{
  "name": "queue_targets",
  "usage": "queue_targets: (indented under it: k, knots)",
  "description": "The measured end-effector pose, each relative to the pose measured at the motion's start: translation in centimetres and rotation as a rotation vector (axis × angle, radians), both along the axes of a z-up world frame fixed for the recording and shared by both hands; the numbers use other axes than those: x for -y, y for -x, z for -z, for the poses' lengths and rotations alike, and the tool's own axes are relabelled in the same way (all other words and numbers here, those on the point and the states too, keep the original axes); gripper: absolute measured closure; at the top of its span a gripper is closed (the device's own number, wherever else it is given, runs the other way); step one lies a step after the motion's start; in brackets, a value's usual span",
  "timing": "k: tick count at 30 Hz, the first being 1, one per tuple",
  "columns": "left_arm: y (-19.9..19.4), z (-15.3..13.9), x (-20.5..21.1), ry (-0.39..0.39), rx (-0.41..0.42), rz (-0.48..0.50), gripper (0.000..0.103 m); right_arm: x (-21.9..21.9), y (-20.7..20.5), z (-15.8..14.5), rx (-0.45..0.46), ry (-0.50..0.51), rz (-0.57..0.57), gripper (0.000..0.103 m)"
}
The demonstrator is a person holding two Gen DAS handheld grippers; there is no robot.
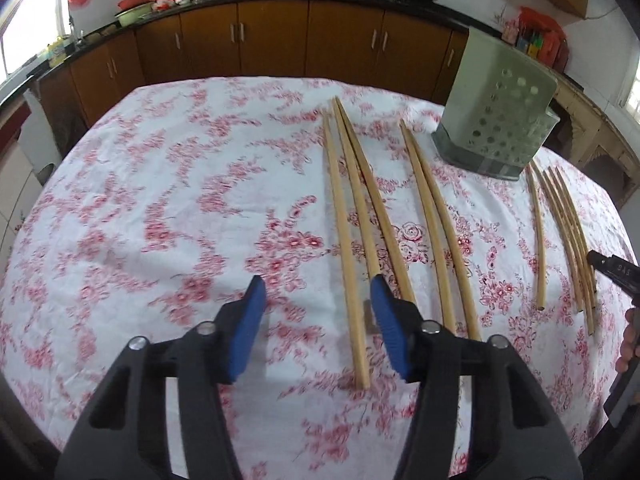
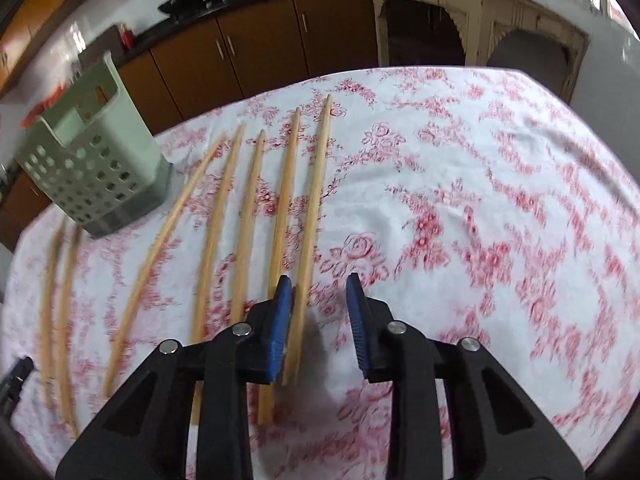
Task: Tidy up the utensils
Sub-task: 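Lower the right tool onto a wooden chopstick and close it while the left tool grasps another, then lift the held chopstick with the right tool toward the green holder while the left tool carries its own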
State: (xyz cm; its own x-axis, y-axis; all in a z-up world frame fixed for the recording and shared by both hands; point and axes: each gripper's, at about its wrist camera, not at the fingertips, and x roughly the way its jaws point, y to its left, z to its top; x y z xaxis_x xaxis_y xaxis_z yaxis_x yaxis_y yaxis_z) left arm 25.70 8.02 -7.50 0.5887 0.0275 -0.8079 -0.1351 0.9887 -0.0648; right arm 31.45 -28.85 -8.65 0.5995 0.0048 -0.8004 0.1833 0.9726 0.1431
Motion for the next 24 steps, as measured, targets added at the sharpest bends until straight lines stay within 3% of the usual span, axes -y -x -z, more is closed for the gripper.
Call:
queue_targets:
  k: [2,6,11,16,18,20,24]
  knots:
    - [-0.5,0.5,0.4,0.003,-0.012,0.015,0.061,-0.1,-0.1,0.0,0.001,0.012,-0.003,0.077]
    - [-1.1,1.1,0.9,-0.002,-0.029,0.031,0.077,0.0,-0.1,0.1,0.008,0.063,-0.004,0.093]
    - [-1.7,1.2,0.3,-0.006,-0.032,0.018,0.095,1.6,-0.1,0.2,0.008,0.040,0.047,0.095]
    - [-1.6,1.2,-0.8,0.012,-0.030,0.002,0.093,2.4,1.1,0.2,0.015,0.024,0.055,0.095]
    - [-1.2,1.2,-0.6,0.020,-0.025,0.015,0.081,2.5,1.6,0.3,0.018,0.011,0.053,0.095]
    - [-0.6,1.1,-0.2,0.018,-0.021,0.023,0.078,2.6,2.1,0.3,0.020,0.013,0.052,0.094]
    - [0.1,1.3,0.2,0.003,-0.012,0.018,0.082,2.0,2.7,0.4,0.029,0.038,0.042,0.095]
